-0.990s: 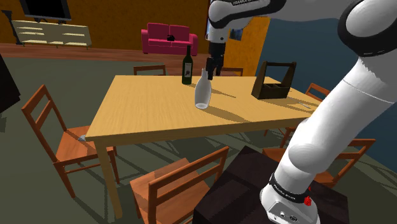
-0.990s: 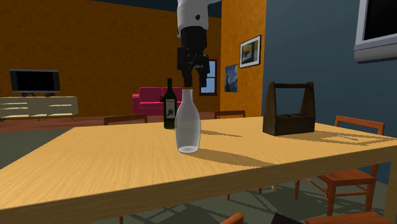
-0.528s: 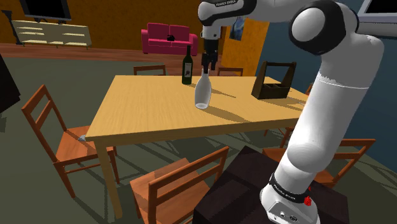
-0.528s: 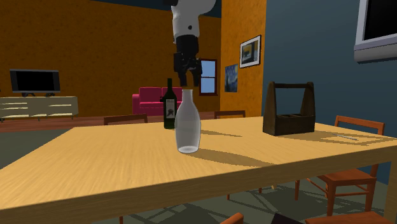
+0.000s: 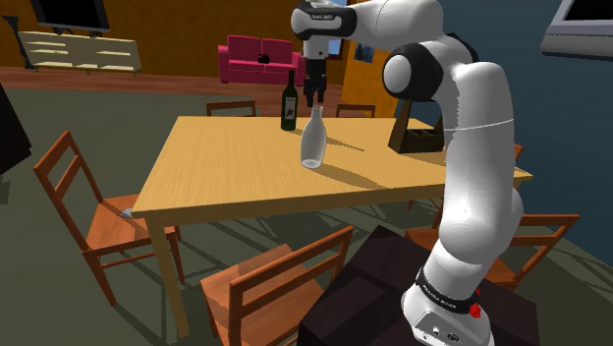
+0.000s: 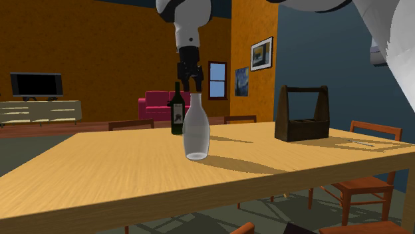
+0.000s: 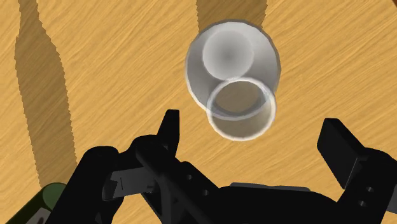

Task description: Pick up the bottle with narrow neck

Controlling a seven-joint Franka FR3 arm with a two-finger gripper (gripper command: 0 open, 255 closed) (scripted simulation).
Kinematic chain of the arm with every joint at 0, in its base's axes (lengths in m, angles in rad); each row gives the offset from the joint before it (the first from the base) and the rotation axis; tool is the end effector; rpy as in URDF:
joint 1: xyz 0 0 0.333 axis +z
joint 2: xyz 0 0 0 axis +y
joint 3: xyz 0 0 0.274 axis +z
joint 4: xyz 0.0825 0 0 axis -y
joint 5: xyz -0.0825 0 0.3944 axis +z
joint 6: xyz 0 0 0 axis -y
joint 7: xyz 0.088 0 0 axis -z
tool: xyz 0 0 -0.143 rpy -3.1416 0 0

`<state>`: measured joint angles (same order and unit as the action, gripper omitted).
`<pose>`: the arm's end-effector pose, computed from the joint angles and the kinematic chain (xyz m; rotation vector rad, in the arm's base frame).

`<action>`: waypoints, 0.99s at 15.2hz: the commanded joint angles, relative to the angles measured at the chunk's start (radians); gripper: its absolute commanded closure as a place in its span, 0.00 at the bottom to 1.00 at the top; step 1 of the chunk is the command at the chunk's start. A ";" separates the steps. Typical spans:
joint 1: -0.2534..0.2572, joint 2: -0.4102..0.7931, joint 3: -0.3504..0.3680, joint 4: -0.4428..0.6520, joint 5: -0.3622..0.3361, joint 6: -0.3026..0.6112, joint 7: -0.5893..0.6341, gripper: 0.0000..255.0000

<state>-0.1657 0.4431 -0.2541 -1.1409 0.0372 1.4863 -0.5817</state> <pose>0.6165 -0.2347 0.4785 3.1016 0.2838 -0.1690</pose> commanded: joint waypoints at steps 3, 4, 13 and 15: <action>-0.002 0.010 0.000 -0.031 0.001 0.041 -0.004 0.00; 0.000 0.006 0.000 -0.051 0.000 0.057 -0.003 0.00; 0.004 0.000 0.001 -0.097 -0.002 0.096 -0.001 1.00; 0.004 0.000 0.001 -0.097 -0.002 0.096 -0.001 1.00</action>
<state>-0.1616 0.4425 -0.2530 -1.2370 0.0359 1.5826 -0.5824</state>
